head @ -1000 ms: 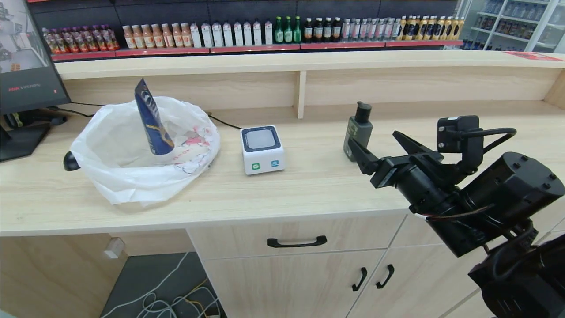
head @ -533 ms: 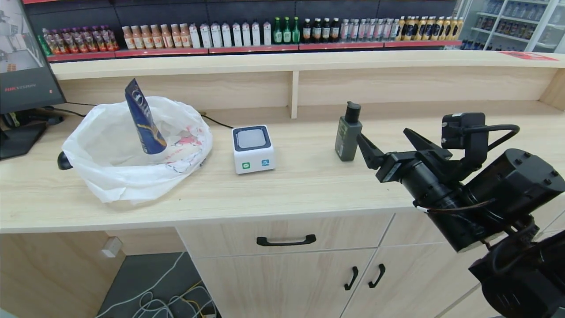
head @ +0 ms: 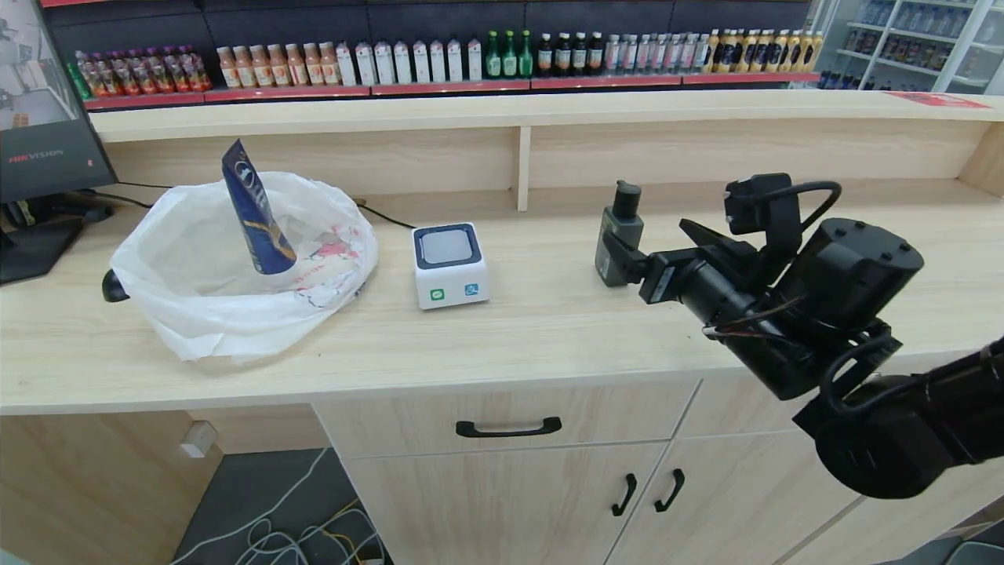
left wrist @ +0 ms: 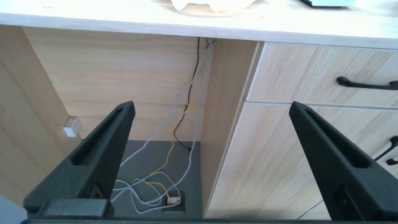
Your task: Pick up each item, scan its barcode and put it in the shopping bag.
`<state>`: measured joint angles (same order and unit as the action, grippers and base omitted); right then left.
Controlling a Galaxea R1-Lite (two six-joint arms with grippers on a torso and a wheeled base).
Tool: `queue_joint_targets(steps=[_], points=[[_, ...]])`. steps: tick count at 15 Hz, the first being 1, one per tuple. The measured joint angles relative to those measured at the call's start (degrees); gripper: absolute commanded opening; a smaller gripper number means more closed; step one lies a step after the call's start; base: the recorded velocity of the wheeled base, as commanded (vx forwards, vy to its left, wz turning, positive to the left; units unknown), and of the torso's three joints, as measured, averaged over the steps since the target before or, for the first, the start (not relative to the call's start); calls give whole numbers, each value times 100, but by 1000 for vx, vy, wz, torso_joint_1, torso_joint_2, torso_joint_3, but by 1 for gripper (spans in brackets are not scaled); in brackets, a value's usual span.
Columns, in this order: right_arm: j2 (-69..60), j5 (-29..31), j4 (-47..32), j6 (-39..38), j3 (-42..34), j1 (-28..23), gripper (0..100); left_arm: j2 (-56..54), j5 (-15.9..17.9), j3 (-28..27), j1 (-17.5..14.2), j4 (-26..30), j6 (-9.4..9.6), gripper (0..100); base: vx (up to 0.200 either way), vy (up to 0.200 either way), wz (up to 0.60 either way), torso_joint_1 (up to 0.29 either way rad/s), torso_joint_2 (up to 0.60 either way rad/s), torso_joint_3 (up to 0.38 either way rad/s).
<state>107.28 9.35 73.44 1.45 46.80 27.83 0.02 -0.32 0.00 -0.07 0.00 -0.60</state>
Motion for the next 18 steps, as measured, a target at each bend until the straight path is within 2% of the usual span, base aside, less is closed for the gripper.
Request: queue_joint_targets(steps=[7,13,18], points=[[527,-11,-761,-127,929,-336,100,0,0,0,0,0,0,100,0,0,0,0,0,0],[829,-55,-1349,-123,1624,-419,100,0,-1,0,-2,0,0,100,0,0,0,0,0,0],[1220,-29,-1371,-127,2138,-435,100,0,-1,0,0,0,0,100,0,0,0,0,0,0]])
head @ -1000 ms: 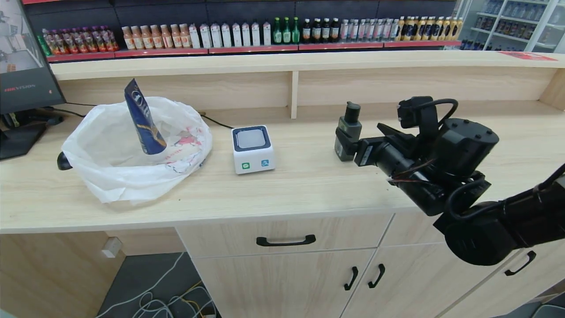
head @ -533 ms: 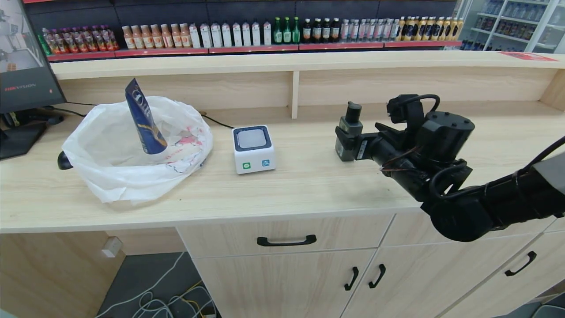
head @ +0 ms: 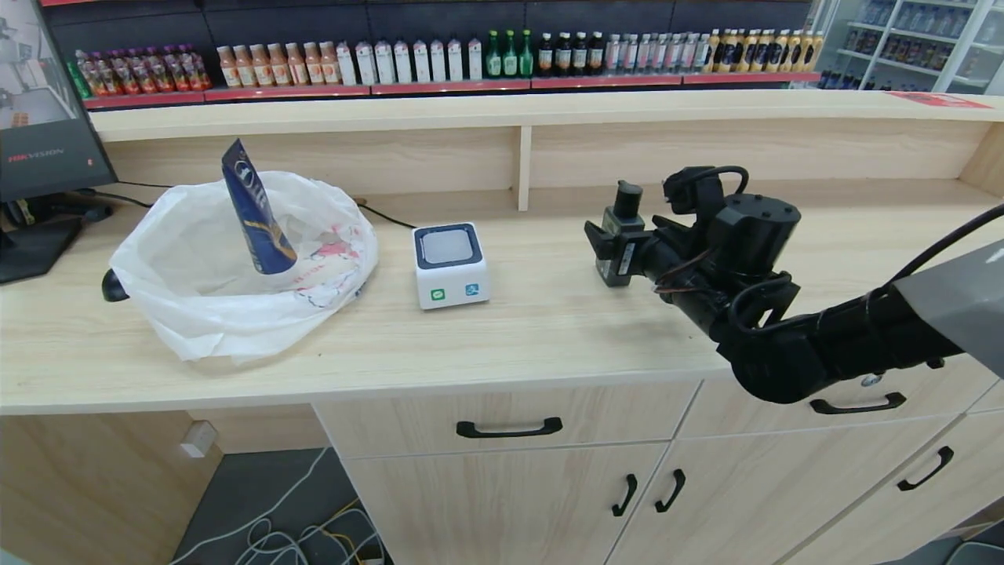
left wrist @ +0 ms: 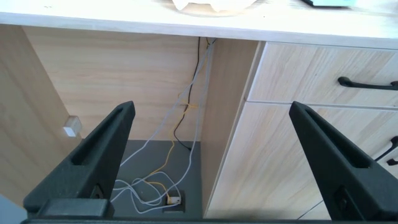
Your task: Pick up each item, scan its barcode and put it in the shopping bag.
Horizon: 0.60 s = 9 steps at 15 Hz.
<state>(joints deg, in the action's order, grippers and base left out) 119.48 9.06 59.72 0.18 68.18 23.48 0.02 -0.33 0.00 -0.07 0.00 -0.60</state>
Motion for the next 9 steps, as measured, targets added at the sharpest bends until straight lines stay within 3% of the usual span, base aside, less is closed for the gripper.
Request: queue_joint_targets(steps=[9], points=[[483,2,-24,-78,585,-227,100,0,1,0,2,0,0,100,0,0,0,0,0,0]])
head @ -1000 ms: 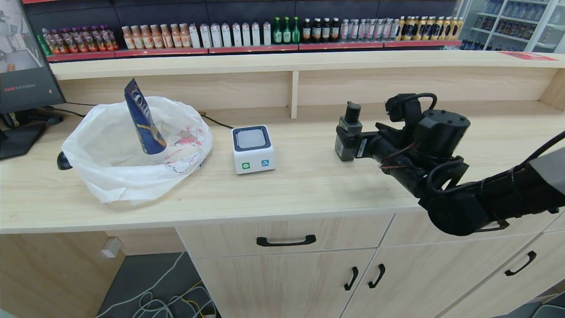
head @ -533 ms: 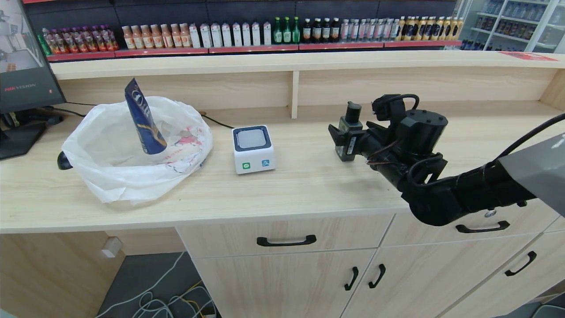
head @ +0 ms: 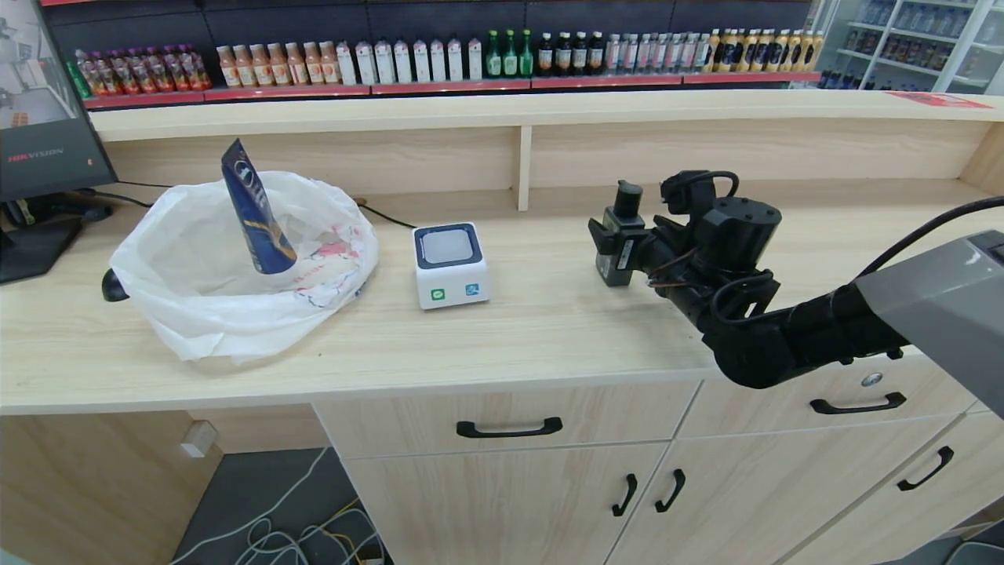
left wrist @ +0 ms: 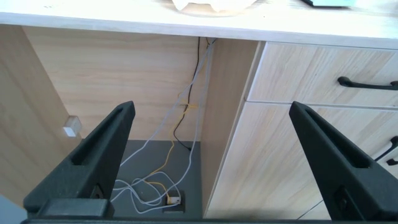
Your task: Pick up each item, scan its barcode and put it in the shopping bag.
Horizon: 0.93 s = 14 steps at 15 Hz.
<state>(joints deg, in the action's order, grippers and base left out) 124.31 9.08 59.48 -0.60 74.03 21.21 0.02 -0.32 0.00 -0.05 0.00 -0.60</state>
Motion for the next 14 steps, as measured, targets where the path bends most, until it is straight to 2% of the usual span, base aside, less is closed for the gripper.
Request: queue_joint_targets(steps=[14], points=[[304,-6,35,-126,143,4,100,0,0,0,-2,0,0,100,0,0,0,0,0,0]])
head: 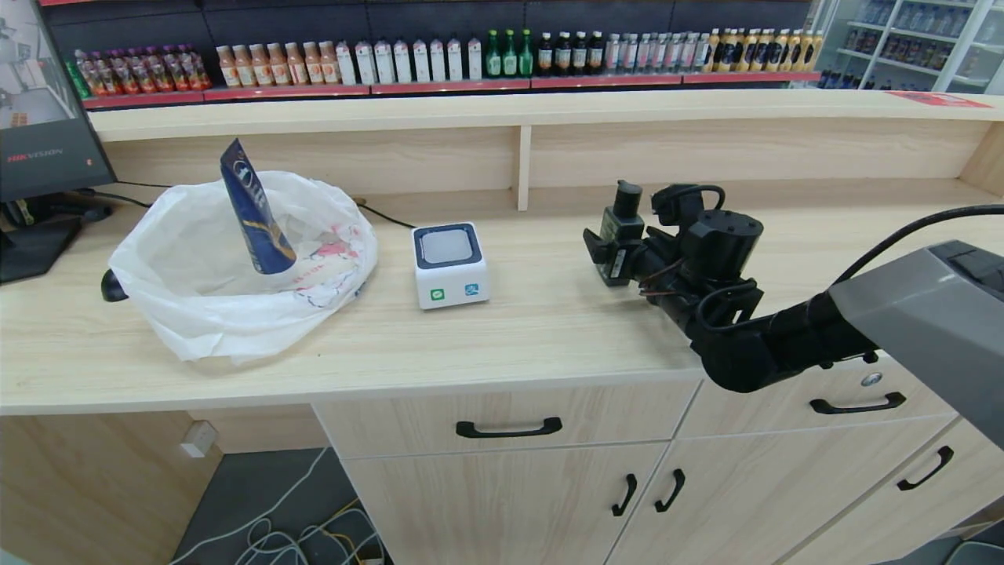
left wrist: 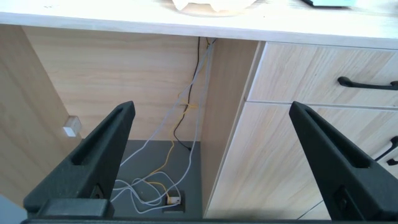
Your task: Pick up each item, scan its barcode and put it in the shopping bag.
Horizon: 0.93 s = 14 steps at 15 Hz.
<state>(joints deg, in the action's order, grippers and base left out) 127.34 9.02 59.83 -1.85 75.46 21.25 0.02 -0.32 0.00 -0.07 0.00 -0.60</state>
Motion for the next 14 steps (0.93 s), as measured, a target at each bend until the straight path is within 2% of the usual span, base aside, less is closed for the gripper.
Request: queue_joint_targets(steps=[6,7,14], points=[[144,-10,-49,-9,251,-24,100,0,-1,0,0,0,2,100,0,0,0,0,0,0],[165,-2,-44,-9,266,-26,0,0,-1,0,0,0,0,100,0,0,0,0,0,0],[177,-13,-41,-71,364,5,0,0,0,0,0,0,0,100,0,0,0,0,0,0]])
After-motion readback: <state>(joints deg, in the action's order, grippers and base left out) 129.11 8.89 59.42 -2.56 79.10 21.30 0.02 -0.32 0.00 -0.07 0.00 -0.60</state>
